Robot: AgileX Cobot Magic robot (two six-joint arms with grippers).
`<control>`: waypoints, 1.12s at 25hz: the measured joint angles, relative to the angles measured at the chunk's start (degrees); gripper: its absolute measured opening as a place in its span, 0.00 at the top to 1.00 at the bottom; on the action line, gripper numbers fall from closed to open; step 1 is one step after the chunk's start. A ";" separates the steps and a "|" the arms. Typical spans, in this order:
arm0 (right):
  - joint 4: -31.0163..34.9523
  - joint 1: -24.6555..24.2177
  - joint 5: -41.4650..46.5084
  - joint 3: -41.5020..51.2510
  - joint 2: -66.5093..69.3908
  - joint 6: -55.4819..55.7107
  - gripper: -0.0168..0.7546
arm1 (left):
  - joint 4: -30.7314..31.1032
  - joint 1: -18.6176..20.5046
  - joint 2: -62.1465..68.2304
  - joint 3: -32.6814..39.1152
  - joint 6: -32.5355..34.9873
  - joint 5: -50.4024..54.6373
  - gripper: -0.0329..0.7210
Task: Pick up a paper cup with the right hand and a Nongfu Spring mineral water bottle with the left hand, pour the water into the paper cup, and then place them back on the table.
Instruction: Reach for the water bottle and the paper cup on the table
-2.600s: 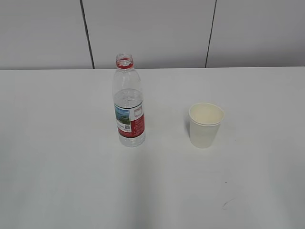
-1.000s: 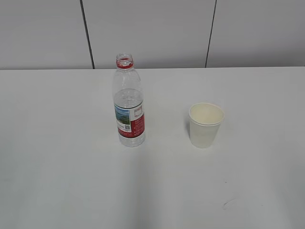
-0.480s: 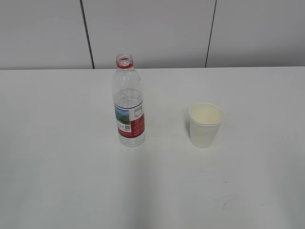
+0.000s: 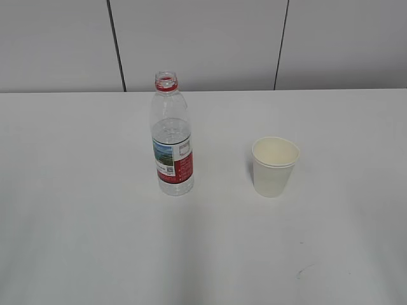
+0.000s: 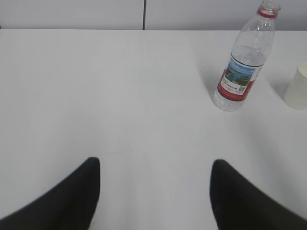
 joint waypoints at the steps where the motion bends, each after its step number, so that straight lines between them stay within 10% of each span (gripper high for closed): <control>1: 0.54 0.00 -1.82 -0.16 0.00 0.00 0.22 | -0.05 0.00 0.00 0.00 0.00 -0.25 0.36; 28: -1.91 0.00 -14.93 1.94 0.00 -0.12 0.23 | 4.05 0.00 0.00 10.37 0.00 -35.44 0.36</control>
